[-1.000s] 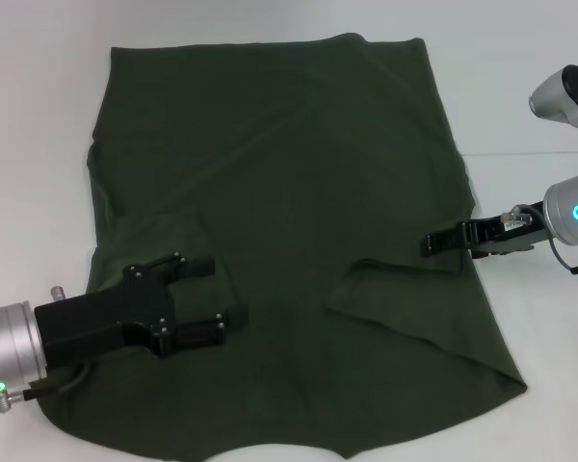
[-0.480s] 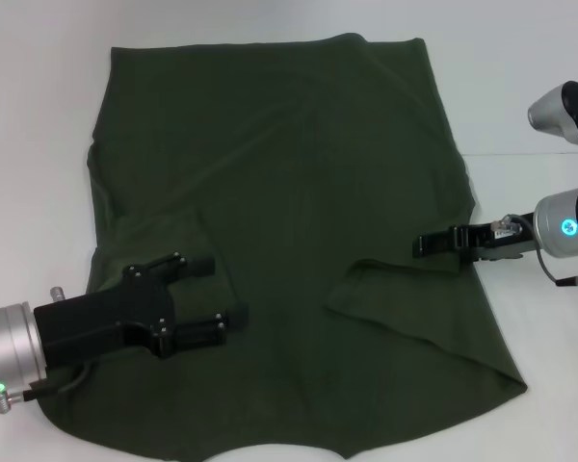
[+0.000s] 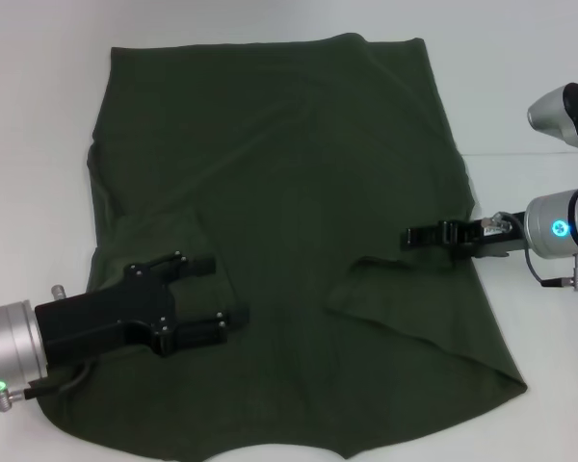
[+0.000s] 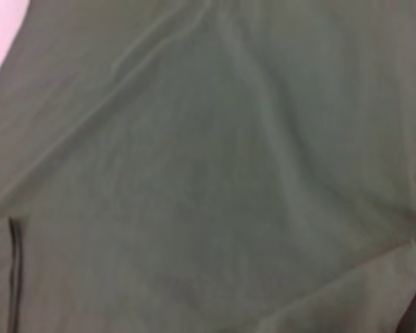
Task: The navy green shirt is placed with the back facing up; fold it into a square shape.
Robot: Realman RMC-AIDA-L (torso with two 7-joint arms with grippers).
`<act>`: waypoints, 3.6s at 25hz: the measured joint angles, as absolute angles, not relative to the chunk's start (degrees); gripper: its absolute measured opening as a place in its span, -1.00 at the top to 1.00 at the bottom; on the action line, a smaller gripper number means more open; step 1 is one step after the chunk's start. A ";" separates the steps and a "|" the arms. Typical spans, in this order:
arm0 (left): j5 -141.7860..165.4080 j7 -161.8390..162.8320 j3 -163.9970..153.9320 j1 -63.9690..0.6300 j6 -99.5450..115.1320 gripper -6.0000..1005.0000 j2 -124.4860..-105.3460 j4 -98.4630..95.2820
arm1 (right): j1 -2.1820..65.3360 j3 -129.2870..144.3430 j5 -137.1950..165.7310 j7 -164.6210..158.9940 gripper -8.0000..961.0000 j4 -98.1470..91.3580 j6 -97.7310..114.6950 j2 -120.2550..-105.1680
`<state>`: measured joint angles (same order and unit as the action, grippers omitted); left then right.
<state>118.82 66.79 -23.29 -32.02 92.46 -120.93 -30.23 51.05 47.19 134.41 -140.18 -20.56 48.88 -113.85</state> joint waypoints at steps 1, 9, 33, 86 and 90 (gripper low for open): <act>118.82 66.80 -23.29 -32.05 92.46 -0.77 -120.91 -30.23 | 51.03 47.16 133.58 -139.85 -0.93 -20.56 48.92 -113.85; 118.82 66.79 -23.13 -32.09 92.46 -0.77 -120.85 -30.32 | 50.83 47.00 127.32 -137.52 -0.93 -20.87 49.09 -113.89; 118.21 66.48 -23.21 -32.05 93.21 -0.77 -120.85 -30.50 | 50.97 52.91 128.59 -144.90 -0.92 -20.36 51.08 -111.73; 118.05 65.72 -22.76 -31.28 95.37 -0.77 -121.01 -30.60 | 55.70 52.12 122.95 -136.13 0.17 -24.10 43.25 -113.20; 118.01 66.15 -22.76 -31.38 95.46 -0.77 -120.93 -30.67 | 54.24 51.54 121.91 -134.89 -0.12 -26.18 43.86 -112.44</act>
